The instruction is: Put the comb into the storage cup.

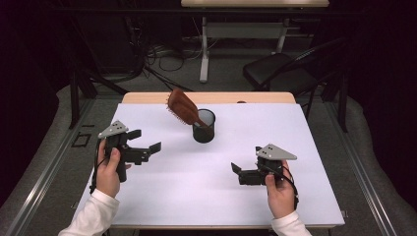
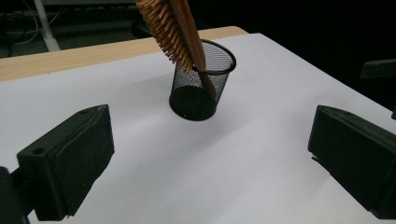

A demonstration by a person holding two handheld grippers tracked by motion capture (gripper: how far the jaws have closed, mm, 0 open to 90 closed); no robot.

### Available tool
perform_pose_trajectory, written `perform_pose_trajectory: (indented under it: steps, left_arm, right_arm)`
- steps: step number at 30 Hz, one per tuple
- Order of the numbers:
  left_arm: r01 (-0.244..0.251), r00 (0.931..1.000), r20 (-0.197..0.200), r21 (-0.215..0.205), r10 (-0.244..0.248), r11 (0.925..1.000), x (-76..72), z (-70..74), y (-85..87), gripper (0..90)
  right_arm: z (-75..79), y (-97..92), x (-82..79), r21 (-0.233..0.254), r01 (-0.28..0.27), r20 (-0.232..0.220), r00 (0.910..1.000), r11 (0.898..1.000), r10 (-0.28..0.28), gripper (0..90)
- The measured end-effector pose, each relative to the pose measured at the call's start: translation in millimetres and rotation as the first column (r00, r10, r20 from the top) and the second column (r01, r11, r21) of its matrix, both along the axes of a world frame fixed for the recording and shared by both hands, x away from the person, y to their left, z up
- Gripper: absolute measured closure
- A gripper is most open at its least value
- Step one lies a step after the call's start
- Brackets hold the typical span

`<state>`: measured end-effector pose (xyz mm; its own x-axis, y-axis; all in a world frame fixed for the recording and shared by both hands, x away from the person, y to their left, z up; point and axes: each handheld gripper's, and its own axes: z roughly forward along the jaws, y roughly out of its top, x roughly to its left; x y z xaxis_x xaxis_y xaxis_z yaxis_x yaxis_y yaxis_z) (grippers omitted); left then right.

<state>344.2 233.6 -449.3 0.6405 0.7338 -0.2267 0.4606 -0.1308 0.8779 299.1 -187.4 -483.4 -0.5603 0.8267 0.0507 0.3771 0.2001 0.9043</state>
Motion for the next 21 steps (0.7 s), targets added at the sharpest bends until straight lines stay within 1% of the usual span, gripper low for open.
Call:
perform_pose_trajectory:
  steps: [8,10,15,21]
  left_arm:
    - [0.000,1.0000,0.005,-0.007,0.000,1.0000,-15.1,-16.0,13.2,0.4]
    - [-0.001,1.0000,0.007,-0.006,0.001,1.0000,-18.9,-20.5,15.5,0.4]
    - [-0.005,1.0000,0.002,-0.024,0.005,0.9997,-27.3,-33.3,21.2,0.4]
    - [-0.001,0.9999,0.011,-0.055,0.002,0.9985,-33.9,-46.2,26.7,0.4]
  right_arm:
    - [-6.8,-13.9,-2.8,-0.023,0.027,-0.007,0.9996,0.999,-0.027,0.0]
    - [-8.6,-18.3,-4.0,-0.022,0.042,-0.009,0.9991,0.999,-0.042,0.0]
    - [-13.6,-28.8,-6.8,-0.018,0.072,-0.015,0.9973,0.997,-0.072,0.0]
    - [-18.0,-39.4,-9.1,-0.015,0.098,-0.016,0.9950,0.995,-0.098,0.0]
